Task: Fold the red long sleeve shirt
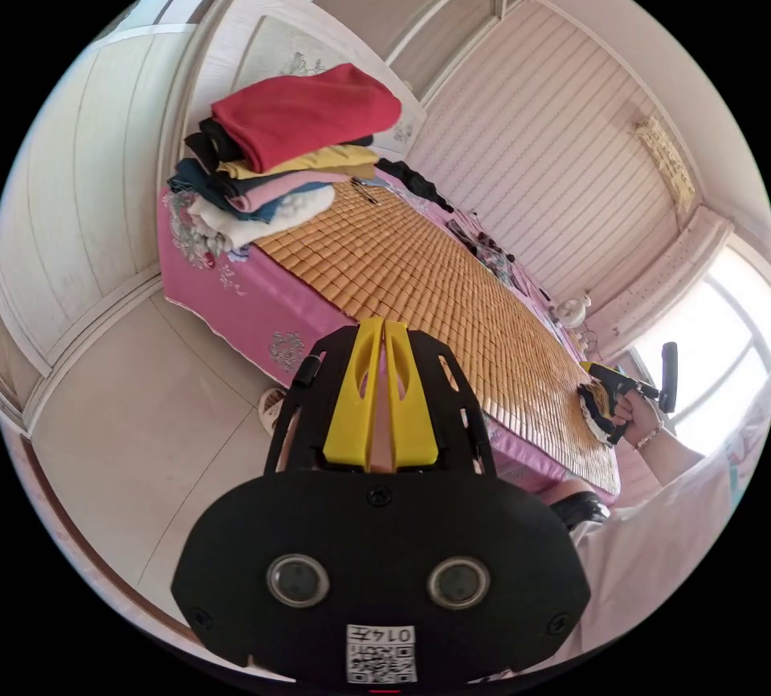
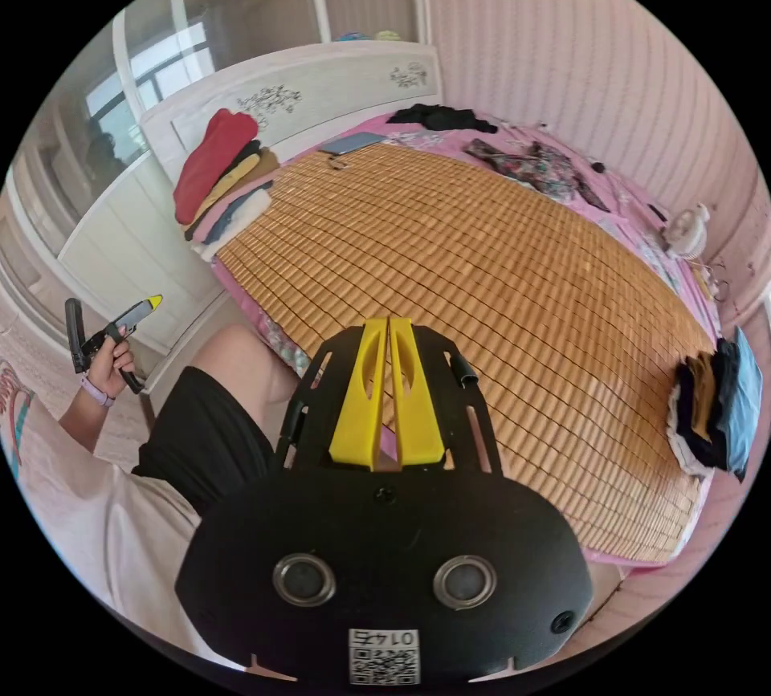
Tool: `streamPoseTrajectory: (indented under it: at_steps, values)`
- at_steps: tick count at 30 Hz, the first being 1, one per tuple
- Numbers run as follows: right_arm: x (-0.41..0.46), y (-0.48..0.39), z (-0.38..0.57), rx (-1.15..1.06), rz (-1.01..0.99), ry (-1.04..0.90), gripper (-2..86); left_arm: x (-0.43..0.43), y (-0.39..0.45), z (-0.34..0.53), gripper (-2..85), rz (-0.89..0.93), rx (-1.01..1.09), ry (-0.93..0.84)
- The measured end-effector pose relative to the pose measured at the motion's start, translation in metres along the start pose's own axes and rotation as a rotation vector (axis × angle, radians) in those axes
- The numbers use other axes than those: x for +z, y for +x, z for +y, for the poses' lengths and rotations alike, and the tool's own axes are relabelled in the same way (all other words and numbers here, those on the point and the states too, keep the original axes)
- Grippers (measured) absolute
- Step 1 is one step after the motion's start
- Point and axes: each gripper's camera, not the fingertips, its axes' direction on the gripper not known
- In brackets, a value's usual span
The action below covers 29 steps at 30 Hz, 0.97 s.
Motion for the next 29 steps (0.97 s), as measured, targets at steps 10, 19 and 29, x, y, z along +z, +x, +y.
streamPoseTrajectory:
  at_steps: [10, 19, 29]
  values:
    - [-0.173, 0.136, 0.120, 0.520, 0.341, 0.183, 6.9, 0.067, 0.255, 0.025, 3.7, 0.266, 0.561, -0.075]
    - [-0.245, 0.250, 0.187, 0.722, 0.338, 0.241, 8.4, 0.175, 0.480, 0.083, 6.5, 0.532, 0.916, -0.223]
    - [-0.308, 0.401, 0.177, 0.773, 0.307, 0.327, 12.1, 0.320, 0.723, 0.131, 9.9, 0.502, 1.157, -0.304]
